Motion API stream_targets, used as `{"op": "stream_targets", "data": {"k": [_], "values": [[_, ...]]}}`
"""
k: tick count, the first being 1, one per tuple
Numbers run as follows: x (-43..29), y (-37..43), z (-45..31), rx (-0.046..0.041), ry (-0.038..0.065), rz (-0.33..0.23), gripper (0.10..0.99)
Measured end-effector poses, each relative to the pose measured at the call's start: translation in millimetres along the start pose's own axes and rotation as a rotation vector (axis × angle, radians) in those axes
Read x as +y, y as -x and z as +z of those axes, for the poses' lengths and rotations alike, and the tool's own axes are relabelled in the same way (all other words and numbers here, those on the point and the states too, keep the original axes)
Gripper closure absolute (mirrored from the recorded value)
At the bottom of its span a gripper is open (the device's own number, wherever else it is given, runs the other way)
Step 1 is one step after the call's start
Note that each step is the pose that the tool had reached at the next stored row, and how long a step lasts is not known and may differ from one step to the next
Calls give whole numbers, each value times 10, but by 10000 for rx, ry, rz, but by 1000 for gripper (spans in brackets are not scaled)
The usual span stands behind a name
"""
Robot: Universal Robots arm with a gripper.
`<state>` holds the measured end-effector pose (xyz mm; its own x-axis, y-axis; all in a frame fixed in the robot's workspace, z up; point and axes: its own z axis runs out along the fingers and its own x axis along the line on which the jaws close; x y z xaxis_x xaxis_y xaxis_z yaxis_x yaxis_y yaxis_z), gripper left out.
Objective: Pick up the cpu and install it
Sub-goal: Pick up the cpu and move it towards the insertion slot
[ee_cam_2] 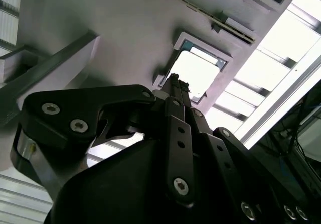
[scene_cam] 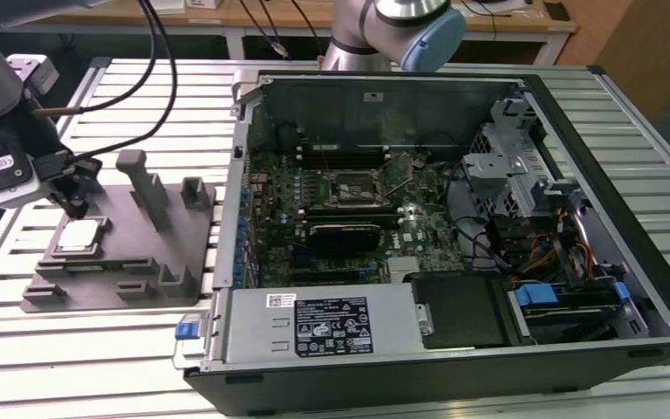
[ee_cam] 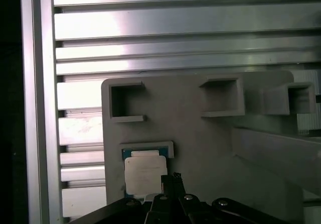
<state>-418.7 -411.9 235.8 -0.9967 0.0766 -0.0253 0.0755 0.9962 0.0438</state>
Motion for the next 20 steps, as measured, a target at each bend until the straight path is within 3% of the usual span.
{"op": "stream_targets", "data": {"k": [20], "values": [[-56, -151, 263, 0, -1, 0, 980]]}}
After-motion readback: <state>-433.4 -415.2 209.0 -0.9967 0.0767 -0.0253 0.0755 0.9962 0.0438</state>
